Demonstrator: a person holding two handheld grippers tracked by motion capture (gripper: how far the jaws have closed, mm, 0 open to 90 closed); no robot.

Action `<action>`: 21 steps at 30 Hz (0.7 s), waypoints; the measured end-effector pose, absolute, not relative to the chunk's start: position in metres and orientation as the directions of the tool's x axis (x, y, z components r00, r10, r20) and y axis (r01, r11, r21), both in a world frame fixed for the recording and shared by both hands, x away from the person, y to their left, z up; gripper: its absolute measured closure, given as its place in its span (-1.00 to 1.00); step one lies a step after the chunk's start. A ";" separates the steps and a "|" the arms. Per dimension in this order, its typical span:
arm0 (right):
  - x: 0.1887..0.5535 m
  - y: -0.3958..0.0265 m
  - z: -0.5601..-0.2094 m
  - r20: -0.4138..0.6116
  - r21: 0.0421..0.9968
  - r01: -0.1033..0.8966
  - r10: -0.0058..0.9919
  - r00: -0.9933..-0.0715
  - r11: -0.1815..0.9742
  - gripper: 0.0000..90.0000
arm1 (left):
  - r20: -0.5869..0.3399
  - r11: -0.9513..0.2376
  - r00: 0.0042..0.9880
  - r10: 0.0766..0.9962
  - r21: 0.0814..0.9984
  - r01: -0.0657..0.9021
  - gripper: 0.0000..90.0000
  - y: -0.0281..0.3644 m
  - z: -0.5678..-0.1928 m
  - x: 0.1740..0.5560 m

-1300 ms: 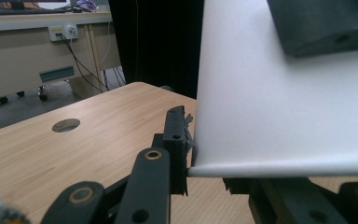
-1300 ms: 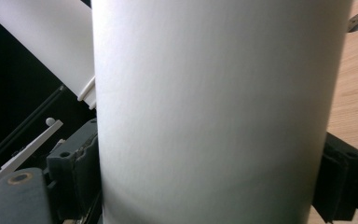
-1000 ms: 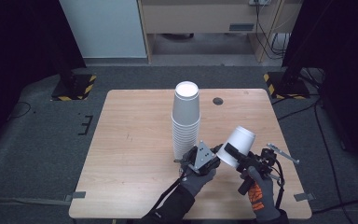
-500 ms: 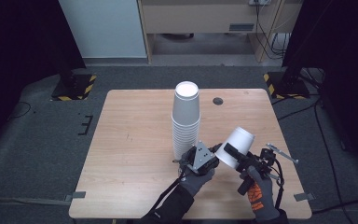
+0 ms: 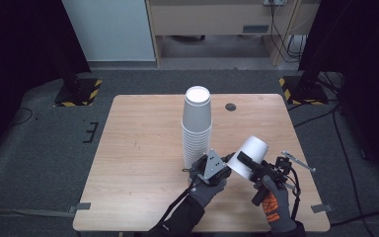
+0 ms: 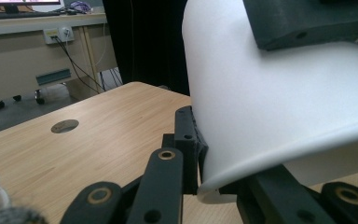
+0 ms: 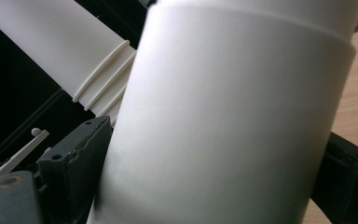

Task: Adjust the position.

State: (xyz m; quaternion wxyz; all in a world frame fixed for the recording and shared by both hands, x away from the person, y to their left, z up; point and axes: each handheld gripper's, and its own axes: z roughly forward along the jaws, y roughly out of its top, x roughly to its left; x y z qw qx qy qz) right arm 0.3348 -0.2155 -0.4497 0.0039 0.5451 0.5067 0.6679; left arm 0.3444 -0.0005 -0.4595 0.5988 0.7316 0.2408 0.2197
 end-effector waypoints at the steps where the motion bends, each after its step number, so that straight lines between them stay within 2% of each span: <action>1: 0.335 -0.216 -0.449 0.723 0.683 0.542 0.559 -0.406 -0.490 -0.80 | 0.030 -0.162 0.789 0.614 0.983 0.089 0.84 0.000 -0.459 0.344; 13: 0.339 -0.218 -0.450 0.702 0.706 0.517 0.575 -0.420 -0.485 -0.94 | 0.052 -0.190 0.800 0.598 0.979 0.078 0.86 0.010 -0.455 0.337; 21: 0.341 -0.219 -0.450 0.696 0.713 0.505 0.579 -0.425 -0.486 -0.96 | 0.060 -0.205 0.806 0.589 0.976 0.077 0.88 0.014 -0.454 0.333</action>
